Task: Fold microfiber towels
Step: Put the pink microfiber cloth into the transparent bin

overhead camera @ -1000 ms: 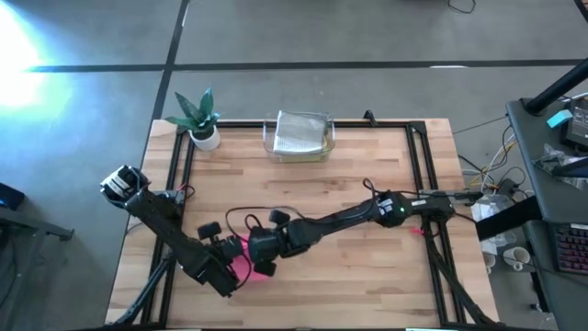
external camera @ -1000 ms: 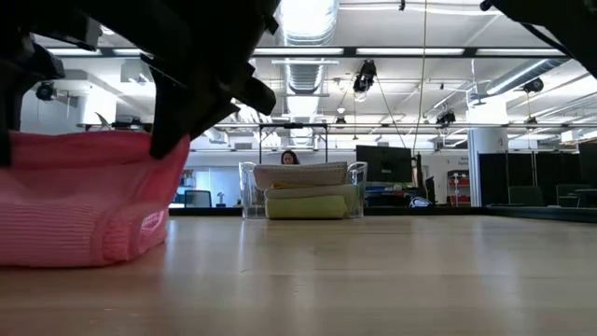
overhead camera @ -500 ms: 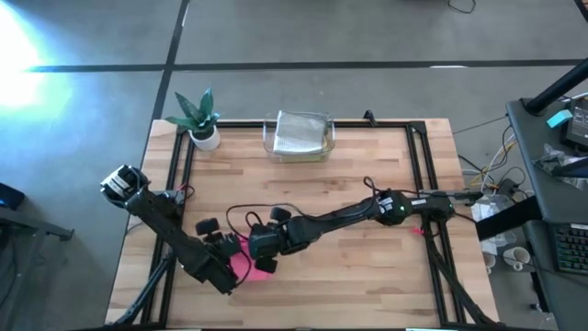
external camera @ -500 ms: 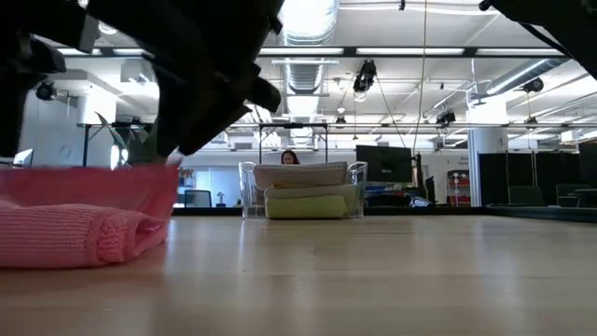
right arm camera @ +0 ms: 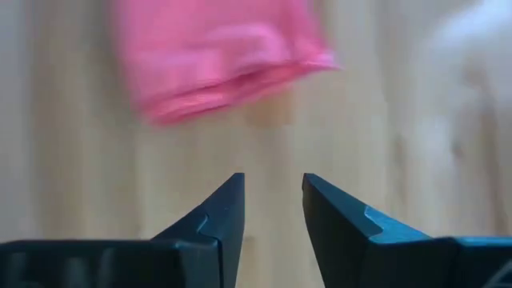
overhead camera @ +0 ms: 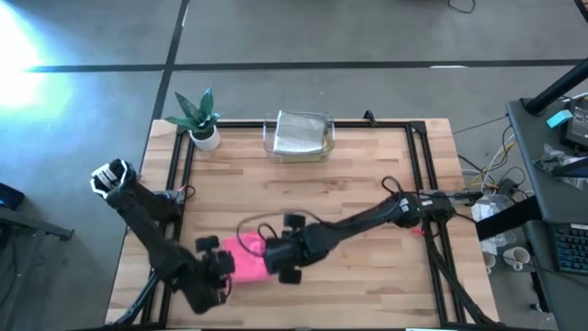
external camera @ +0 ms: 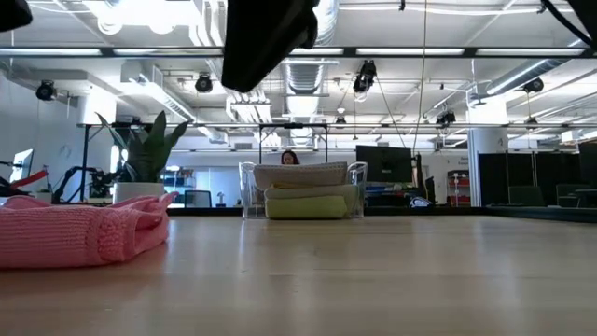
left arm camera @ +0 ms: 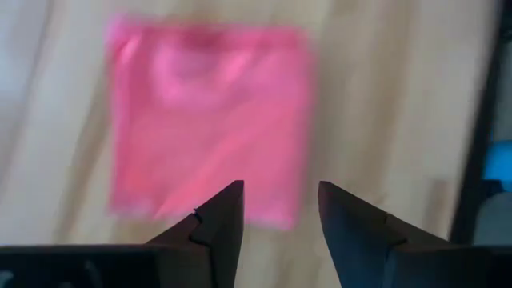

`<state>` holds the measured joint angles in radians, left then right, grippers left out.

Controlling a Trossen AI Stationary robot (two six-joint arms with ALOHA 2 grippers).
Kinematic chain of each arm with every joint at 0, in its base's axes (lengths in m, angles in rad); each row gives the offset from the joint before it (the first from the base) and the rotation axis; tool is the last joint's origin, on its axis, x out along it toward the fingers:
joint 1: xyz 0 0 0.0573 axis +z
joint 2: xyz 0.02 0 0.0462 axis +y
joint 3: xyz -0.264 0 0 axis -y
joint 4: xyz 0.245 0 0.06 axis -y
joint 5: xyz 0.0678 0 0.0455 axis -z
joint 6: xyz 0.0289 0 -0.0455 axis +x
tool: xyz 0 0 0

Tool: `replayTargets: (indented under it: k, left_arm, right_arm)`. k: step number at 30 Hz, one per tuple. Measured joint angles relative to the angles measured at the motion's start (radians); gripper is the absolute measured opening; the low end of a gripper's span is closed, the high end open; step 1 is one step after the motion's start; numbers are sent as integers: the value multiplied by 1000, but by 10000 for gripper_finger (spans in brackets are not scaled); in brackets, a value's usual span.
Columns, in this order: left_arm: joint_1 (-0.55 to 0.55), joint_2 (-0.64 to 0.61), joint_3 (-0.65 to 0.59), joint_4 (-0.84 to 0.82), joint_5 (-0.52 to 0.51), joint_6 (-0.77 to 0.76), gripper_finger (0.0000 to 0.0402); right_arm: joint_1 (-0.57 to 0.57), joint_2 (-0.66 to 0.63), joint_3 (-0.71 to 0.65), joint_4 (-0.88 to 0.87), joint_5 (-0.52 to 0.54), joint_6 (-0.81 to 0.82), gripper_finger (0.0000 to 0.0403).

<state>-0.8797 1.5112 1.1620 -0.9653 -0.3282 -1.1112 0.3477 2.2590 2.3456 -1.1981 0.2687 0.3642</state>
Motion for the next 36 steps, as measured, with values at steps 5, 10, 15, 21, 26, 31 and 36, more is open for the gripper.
replayTargets:
  k: [5,10,15,21,26,31,36]
  left_arm:
    - [-74,96,-3,102,-110,52,145]
    - [-91,218,-3,89,-90,52,145]
    - [-89,296,7,93,-64,46,145]
    - [-84,342,6,93,-62,46,145]
    - [-56,354,-2,88,-62,45,145]
    - [-29,358,-4,97,-62,52,145]
    - [-6,358,-6,118,-62,55,145]
  right_arm:
    - [50,31,-24,107,-56,-101,113]
    - [54,61,-67,300,-177,-203,118]
    - [53,83,-112,443,-188,-268,124]
    - [53,131,-139,587,-190,-337,134]
    - [49,152,-143,609,-140,-344,137]
    - [29,151,-148,612,-129,-339,137]
    - [15,151,-165,606,-164,-290,137]
